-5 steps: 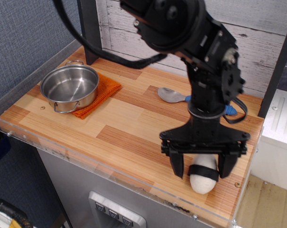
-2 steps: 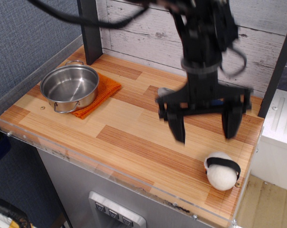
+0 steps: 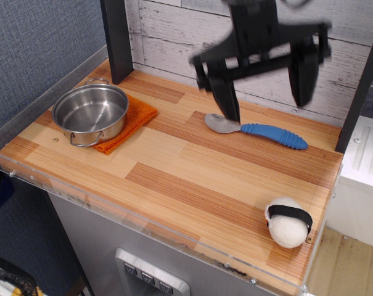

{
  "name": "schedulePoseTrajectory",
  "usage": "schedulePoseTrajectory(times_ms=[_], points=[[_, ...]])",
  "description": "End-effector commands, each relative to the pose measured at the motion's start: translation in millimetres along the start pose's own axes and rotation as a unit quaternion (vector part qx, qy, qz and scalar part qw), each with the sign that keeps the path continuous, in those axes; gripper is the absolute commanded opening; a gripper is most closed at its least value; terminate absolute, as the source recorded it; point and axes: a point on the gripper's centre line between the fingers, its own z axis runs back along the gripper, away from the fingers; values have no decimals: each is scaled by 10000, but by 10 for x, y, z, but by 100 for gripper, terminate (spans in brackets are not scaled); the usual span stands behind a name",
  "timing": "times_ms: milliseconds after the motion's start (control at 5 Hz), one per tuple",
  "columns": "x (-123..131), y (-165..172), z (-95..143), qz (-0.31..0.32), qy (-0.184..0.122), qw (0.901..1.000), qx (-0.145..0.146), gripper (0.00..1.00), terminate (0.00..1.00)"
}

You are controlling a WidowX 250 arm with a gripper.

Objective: Place the white object on the right front corner if the counter.

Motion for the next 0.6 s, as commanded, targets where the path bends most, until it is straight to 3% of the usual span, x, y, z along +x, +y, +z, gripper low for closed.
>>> schedulePoseTrajectory(times_ms=[0,200,400], points=[[234,241,641,453,-629,9968,-214,100,0],[234,241,641,453,-629,9968,-214,100,0],[234,241,641,453,-629,9968,-214,100,100]])
